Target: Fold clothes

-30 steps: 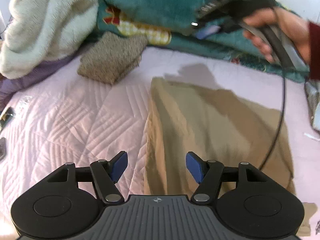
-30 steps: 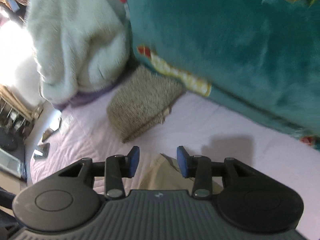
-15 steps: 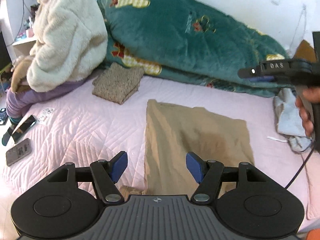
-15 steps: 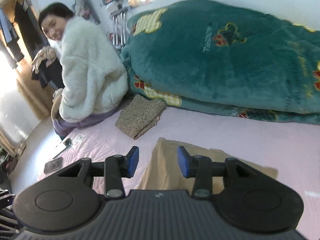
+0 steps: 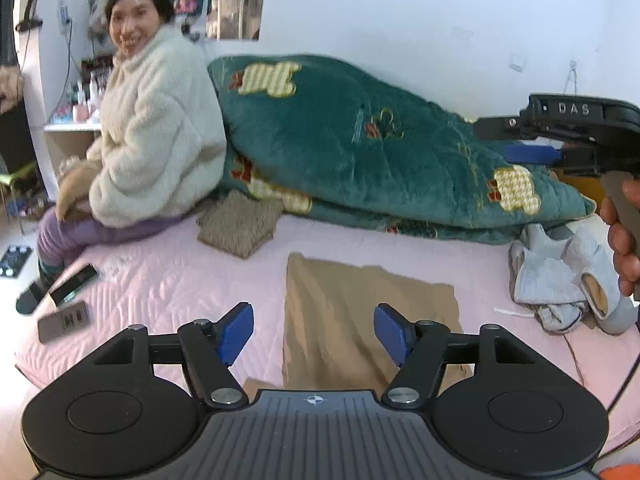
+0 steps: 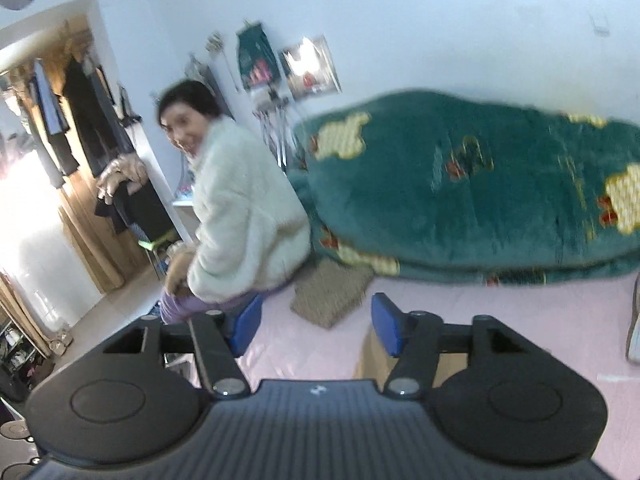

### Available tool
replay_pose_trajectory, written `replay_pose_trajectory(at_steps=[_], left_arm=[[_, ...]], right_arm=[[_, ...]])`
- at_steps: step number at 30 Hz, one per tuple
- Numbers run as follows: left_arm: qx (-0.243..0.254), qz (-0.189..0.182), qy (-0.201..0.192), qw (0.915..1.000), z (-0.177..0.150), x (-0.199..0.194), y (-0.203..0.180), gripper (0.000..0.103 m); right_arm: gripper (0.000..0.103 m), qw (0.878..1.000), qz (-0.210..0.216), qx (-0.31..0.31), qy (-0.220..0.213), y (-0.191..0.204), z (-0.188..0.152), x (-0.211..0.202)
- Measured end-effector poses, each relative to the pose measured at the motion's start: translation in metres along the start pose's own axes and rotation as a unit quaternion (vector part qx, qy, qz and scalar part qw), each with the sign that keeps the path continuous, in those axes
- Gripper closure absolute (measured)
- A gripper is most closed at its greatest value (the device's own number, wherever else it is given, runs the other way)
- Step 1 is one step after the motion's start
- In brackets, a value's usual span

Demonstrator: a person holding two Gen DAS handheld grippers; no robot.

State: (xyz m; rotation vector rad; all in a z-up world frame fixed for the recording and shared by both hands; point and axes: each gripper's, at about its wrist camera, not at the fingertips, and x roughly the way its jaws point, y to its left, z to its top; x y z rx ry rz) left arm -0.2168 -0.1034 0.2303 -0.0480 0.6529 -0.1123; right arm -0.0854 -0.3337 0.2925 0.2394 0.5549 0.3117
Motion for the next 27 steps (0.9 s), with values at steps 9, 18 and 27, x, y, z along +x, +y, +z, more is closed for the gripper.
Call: replay_pose_trajectory(at_steps=[9, 18, 27], left_arm=[[-0.001, 0.011, -0.012, 0.9999, 0.012, -0.011, -0.051, 0.033], [0.007, 0.025, -0.001, 0.9996, 0.019, 0.010, -0.110, 0.033], [-0.001, 0.046, 0.003, 0.9990, 0.030, 0.023, -0.123, 0.033]], right_arm=[[0.033, 1.000, 0.005, -0.015, -0.010, -0.017, 0.000, -0.043], [0.027, 1.000, -0.007, 0.004, -0.025, -0.078, 0.009, -0.069], [0.027, 0.999, 0.022, -0.007, -0.046, -0.089, 0.030, -0.066]])
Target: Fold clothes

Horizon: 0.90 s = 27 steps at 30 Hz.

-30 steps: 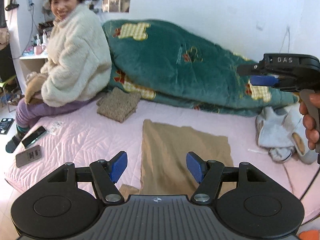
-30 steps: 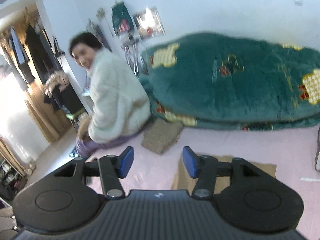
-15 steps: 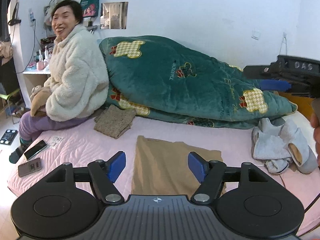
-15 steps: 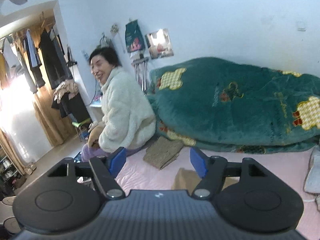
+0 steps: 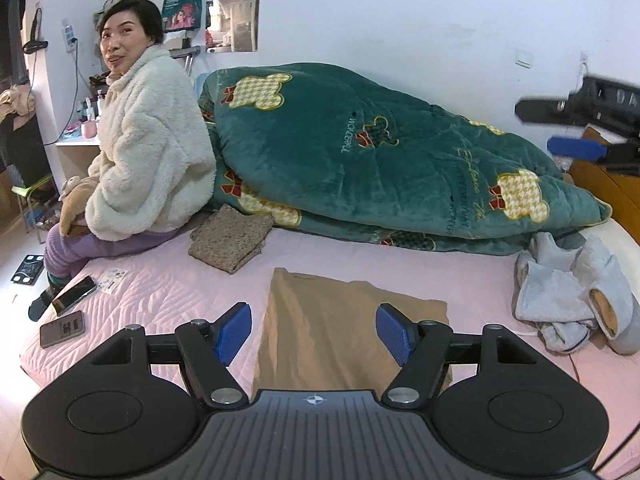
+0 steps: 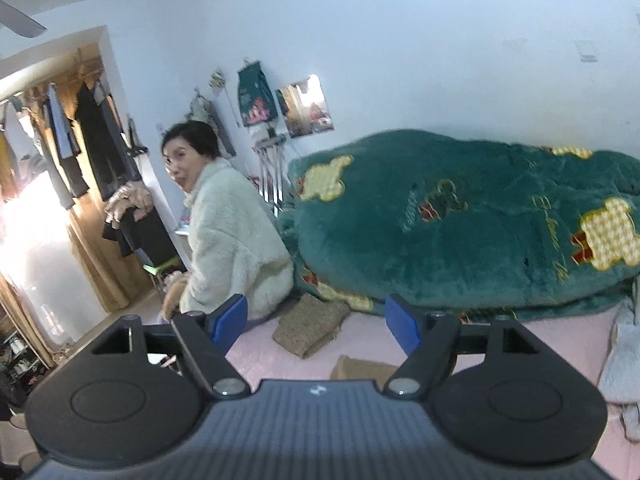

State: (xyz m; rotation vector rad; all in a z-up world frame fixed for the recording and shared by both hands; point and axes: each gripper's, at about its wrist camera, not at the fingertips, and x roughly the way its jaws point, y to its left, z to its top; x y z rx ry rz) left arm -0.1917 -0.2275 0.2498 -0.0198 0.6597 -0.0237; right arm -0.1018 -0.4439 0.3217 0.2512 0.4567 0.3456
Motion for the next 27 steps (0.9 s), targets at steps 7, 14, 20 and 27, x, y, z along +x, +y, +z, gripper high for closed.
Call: replay_pose_trajectory(at_steps=[7, 14, 20, 27], left_arm=[[-0.009, 0.010, -0.003, 0.9999, 0.003, -0.002, 0.008, 0.033], [-0.012, 0.015, -0.003, 0.9998, 0.001, -0.006, 0.018, 0.033], [-0.013, 0.016, -0.007, 0.9998, -0.001, -0.013, 0.028, 0.033], [-0.010, 0.013, -0.006, 0.9999, -0.002, -0.015, 0.029, 0.033]], right_arm=[[0.025, 0.999, 0.030, -0.029, -0.034, 0.029, 0.020, -0.010], [0.020, 0.997, 0.034, -0.061, -0.027, 0.055, 0.014, -0.005], [0.019, 0.997, 0.037, -0.057, -0.025, 0.066, 0.006, -0.013], [0.016, 0.997, 0.036, -0.055, -0.033, 0.073, 0.009, -0.018]])
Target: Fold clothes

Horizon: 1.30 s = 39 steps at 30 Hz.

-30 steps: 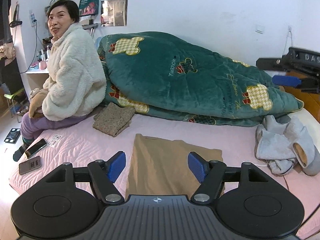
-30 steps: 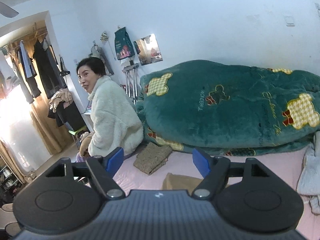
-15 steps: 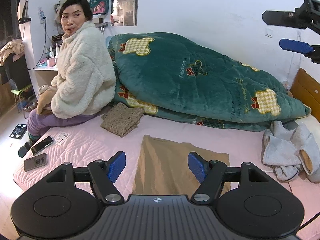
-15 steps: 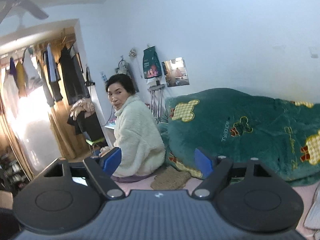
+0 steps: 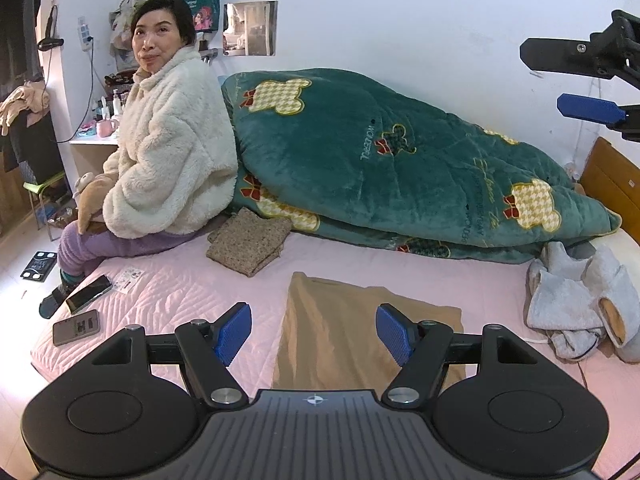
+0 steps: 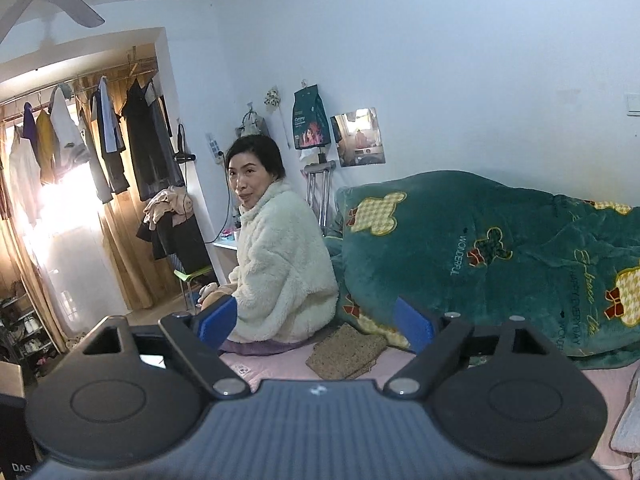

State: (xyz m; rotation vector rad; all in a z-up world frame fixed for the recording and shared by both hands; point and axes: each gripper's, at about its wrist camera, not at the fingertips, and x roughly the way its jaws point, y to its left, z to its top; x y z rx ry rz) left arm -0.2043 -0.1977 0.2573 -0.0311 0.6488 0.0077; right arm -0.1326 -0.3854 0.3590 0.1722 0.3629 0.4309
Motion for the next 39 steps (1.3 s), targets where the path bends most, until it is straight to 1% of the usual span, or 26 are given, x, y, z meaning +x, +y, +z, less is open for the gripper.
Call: replay_pose_trajectory(at_steps=[16, 23, 27, 34, 39], left_arm=[[0.009, -0.009, 0.004, 0.9999, 0.003, 0.007, -0.006, 0.033], [0.013, -0.013, 0.007, 0.9998, 0.006, 0.015, -0.012, 0.033], [0.013, -0.015, 0.007, 0.9998, 0.008, 0.018, -0.014, 0.033], [0.012, -0.014, 0.007, 0.9998, 0.008, 0.022, -0.016, 0.033], [0.012, -0.011, 0.006, 0.9999, 0.008, 0.022, -0.014, 0.033]], right_arm=[[0.015, 1.000, -0.010, 0.005, -0.004, -0.006, 0.004, 0.006], [0.015, 1.000, 0.000, -0.001, -0.017, -0.005, 0.011, 0.000], [0.013, 1.000, 0.005, -0.012, -0.023, -0.002, 0.015, -0.001], [0.012, 1.000, -0.007, -0.011, 0.004, -0.011, 0.002, 0.014], [0.012, 0.999, -0.033, -0.023, 0.037, -0.025, -0.018, 0.021]])
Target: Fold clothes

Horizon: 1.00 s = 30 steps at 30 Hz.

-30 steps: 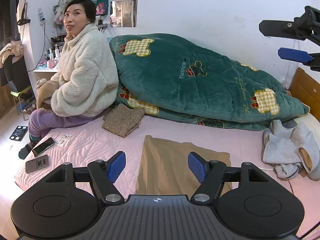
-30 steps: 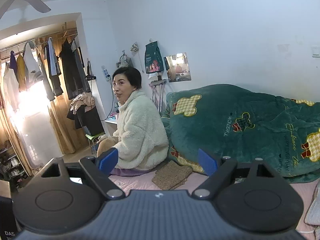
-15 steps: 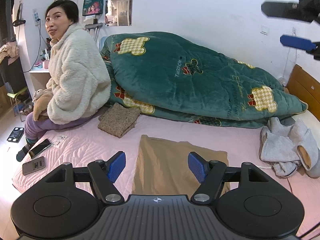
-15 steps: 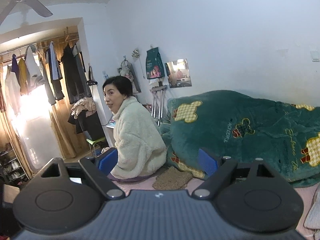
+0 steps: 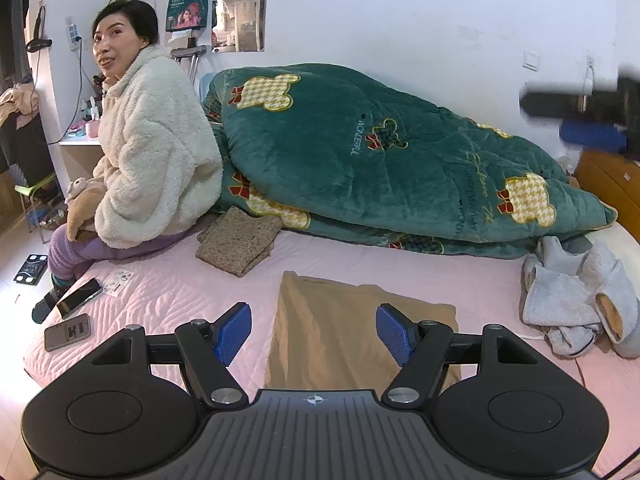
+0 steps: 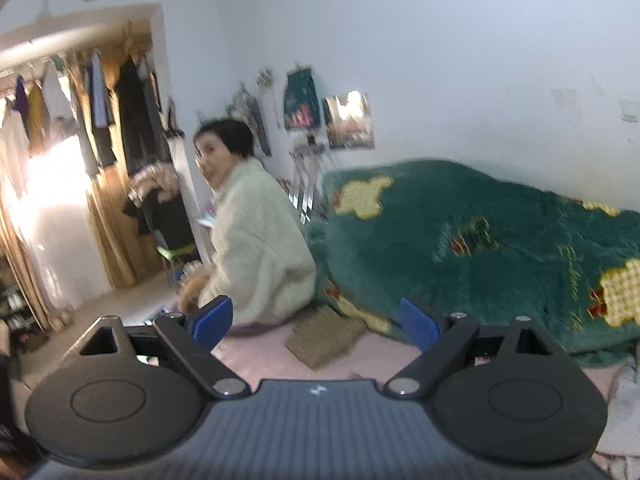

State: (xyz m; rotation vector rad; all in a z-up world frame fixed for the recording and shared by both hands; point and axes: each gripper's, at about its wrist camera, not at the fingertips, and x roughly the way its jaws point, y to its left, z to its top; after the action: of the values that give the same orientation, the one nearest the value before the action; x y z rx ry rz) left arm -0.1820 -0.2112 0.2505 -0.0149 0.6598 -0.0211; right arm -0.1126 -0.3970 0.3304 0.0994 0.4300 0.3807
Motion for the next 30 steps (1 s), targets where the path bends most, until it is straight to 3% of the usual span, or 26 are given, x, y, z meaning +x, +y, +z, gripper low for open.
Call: replay_pose_trajectory(at_steps=[7, 23, 30], left_arm=[[-0.003, 0.001, 0.002, 1.0000, -0.003, -0.002, 0.004, 0.033], [-0.003, -0.002, -0.005, 1.0000, 0.011, 0.006, -0.006, 0.033], [0.000, -0.003, -0.003, 1.0000, 0.012, 0.009, -0.008, 0.033]], right_arm=[[0.012, 0.999, -0.042, 0.015, 0.016, -0.026, -0.014, -0.005], [0.010, 0.999, 0.017, -0.021, -0.029, 0.009, 0.011, -0.017], [0.009, 0.999, 0.014, -0.023, -0.016, 0.007, 0.008, -0.010]])
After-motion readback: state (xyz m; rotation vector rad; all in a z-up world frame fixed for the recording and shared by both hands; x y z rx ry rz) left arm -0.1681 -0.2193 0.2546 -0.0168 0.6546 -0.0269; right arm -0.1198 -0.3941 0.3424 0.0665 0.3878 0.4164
